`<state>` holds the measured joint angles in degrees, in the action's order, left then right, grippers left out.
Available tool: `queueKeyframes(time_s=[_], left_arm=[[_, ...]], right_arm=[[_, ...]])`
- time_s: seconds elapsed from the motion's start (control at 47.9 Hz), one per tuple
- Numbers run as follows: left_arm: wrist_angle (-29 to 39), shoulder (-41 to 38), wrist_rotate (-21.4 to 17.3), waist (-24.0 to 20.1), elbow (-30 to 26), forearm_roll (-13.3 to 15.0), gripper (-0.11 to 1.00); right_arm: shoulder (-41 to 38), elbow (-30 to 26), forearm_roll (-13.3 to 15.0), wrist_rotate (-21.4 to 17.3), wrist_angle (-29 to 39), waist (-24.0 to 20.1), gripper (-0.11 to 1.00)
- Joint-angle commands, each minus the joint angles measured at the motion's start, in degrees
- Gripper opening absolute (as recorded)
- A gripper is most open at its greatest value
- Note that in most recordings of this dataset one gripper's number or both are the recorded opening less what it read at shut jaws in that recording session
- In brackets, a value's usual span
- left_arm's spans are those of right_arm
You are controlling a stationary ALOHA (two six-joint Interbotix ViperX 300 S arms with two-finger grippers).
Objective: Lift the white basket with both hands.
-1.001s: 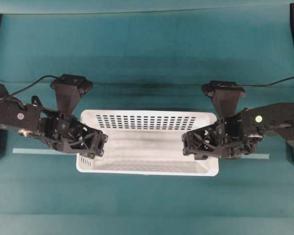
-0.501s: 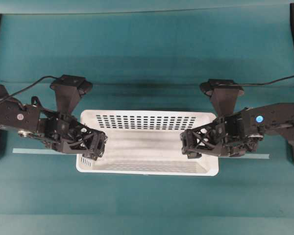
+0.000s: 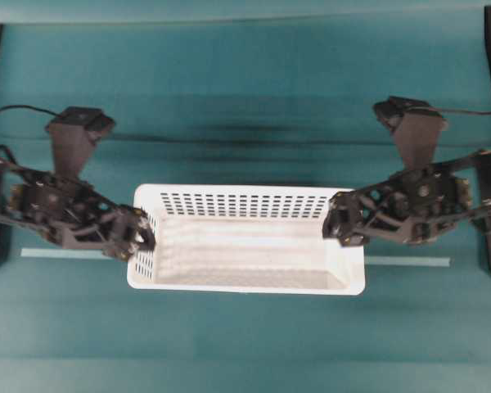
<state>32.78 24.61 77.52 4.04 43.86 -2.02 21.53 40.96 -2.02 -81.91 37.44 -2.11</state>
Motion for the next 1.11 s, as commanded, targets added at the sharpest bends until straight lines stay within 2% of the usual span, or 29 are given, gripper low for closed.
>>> queueKeyframes(time_s=[0.0,0.104,0.209,0.355,0.48,0.542,0.709,0.876,1.085], left_arm=[[-0.5,3.8,-0.9,0.2,-0.6,-0.1,0.94],[-1.1,7.2,-4.3,0.5,-0.4,-0.1,0.94],[-1.8,10.4,-7.7,0.5,0.0,-0.1,0.94],[-4.5,14.2,-9.9,0.8,1.1,-0.1,0.94],[-8.0,16.6,-11.1,0.9,2.4,-0.1,0.94],[-9.6,18.1,-13.6,0.8,2.7,-0.1,0.94],[-13.0,21.0,-20.6,0.9,3.3,-0.1,0.94],[-14.9,24.3,-29.7,0.8,3.6,-0.1,0.94],[-15.2,29.2,-38.5,0.9,3.8,-0.1,0.94]], right_arm=[[2.2,0.2,0.4,0.9,-2.4,0.1,0.96],[3.8,1.2,2.6,4.3,-7.9,0.0,0.96],[4.4,1.6,3.3,9.0,-14.1,-0.1,0.96],[4.6,1.7,3.6,18.2,-24.1,-0.4,0.95],[4.6,1.8,3.6,26.1,-29.7,-0.5,0.95],[4.7,1.8,3.6,28.9,-31.2,-0.4,0.95],[5.4,2.5,3.6,31.4,-32.1,-0.4,0.95],[8.2,3.9,3.6,35.9,-34.1,-0.4,0.95],[13.2,6.3,3.6,44.4,-38.6,-0.4,0.95]])
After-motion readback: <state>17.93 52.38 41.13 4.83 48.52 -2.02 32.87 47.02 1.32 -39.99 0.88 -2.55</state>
